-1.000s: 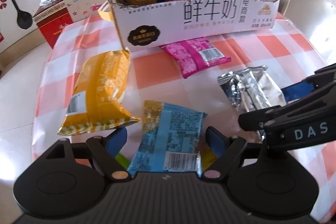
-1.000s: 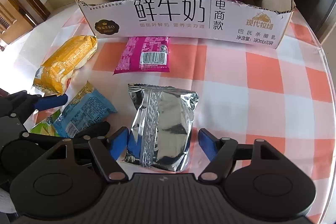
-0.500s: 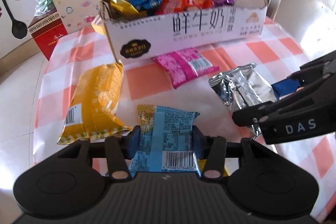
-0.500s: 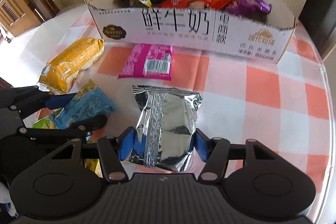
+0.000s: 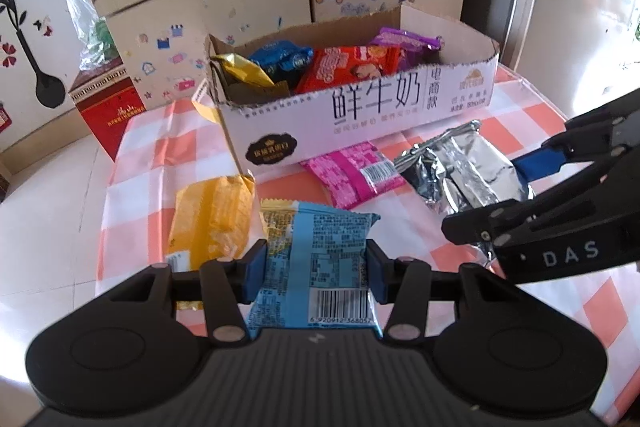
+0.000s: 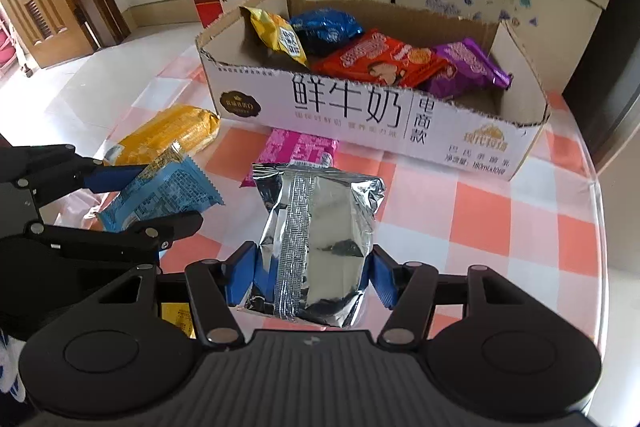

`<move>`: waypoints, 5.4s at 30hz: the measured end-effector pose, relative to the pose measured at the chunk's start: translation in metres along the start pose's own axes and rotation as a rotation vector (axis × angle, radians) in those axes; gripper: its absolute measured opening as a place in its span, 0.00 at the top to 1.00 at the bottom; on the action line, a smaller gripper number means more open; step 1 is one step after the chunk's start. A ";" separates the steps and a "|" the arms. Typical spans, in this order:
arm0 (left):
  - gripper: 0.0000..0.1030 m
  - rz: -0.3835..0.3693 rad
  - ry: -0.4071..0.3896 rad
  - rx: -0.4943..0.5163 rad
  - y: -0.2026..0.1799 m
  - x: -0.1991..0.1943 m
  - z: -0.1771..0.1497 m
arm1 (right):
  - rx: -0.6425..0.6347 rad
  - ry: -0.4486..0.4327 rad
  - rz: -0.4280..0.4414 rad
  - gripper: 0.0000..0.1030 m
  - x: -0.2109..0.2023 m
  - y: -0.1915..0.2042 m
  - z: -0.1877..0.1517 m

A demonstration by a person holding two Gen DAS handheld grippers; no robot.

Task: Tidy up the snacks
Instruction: 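Grasp the silver foil bag with the right gripper while the left gripper grasps the light-blue bag, then carry both bags over the box, lower them inside and open both grippers, then grasp the pink bag with the right gripper while the left gripper grasps the yellow-orange bag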

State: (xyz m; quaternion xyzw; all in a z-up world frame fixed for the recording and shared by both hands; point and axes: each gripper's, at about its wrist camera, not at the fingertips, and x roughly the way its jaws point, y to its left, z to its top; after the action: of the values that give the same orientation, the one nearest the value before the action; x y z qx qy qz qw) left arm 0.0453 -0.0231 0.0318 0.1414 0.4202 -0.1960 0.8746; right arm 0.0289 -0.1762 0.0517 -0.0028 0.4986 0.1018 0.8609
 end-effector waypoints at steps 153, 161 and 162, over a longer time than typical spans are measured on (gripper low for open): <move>0.31 0.105 0.099 -0.156 0.069 0.066 0.002 | 0.108 -0.025 0.020 0.39 0.086 0.005 0.052; 0.52 0.065 0.104 -0.171 0.068 0.060 0.001 | 0.003 -0.003 0.040 0.46 0.081 0.011 0.047; 0.52 0.060 0.107 -0.169 0.067 0.060 0.001 | -0.014 0.004 0.052 0.46 0.079 0.011 0.045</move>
State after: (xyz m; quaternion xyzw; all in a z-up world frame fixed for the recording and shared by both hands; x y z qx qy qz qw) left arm 0.1107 0.0229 -0.0094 0.0899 0.4770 -0.1260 0.8652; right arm 0.1034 -0.1466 0.0073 0.0041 0.4994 0.1277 0.8569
